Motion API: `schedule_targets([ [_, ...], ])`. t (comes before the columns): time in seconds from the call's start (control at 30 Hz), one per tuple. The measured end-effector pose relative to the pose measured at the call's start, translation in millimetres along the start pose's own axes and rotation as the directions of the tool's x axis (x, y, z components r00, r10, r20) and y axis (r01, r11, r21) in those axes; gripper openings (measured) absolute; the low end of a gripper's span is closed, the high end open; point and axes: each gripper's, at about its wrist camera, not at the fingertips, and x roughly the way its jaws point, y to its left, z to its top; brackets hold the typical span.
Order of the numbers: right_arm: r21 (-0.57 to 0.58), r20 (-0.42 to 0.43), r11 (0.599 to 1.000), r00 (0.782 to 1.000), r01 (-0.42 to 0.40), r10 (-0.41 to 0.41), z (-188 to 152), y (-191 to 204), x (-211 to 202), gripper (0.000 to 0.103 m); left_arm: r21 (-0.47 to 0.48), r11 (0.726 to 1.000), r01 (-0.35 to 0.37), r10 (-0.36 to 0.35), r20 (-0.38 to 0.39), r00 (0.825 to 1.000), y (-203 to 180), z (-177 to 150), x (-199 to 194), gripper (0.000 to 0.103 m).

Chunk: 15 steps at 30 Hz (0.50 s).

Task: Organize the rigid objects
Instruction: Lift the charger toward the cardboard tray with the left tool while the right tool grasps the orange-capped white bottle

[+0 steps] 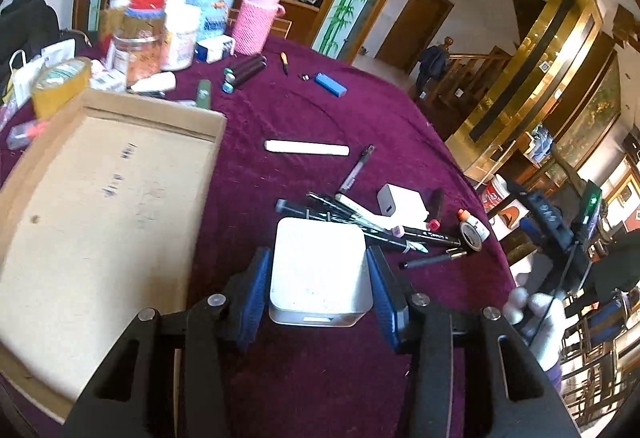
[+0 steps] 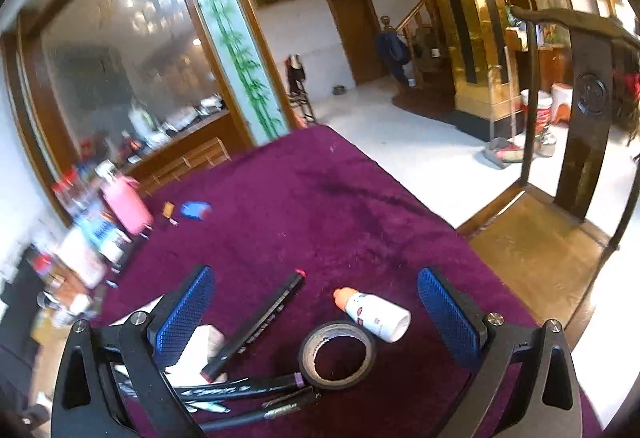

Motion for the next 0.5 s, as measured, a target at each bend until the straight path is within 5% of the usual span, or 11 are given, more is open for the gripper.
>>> schedule_targets([
  [0.2, -0.086, -0.168, 0.996, 0.986, -0.003, -0.011, 9, -6, 7, 0.102, -0.005, 1.0, 0.002, -0.002, 0.052, 0.999, 22, -4, -24, 0.047],
  [0.37, -0.117, -0.32, 0.978, 0.939, -0.17, 0.125, -7, 50, 35, 0.102, -0.038, 0.999, 0.019, -0.017, 0.041, 0.999, 33, -6, -20, 0.047],
  [0.5, -0.17, -0.361, 0.966, 0.924, -0.196, 0.124, -16, 88, 54, 0.102, -0.048, 0.999, 0.006, -0.004, 0.045, 0.999, 45, -8, -29, 0.047],
])
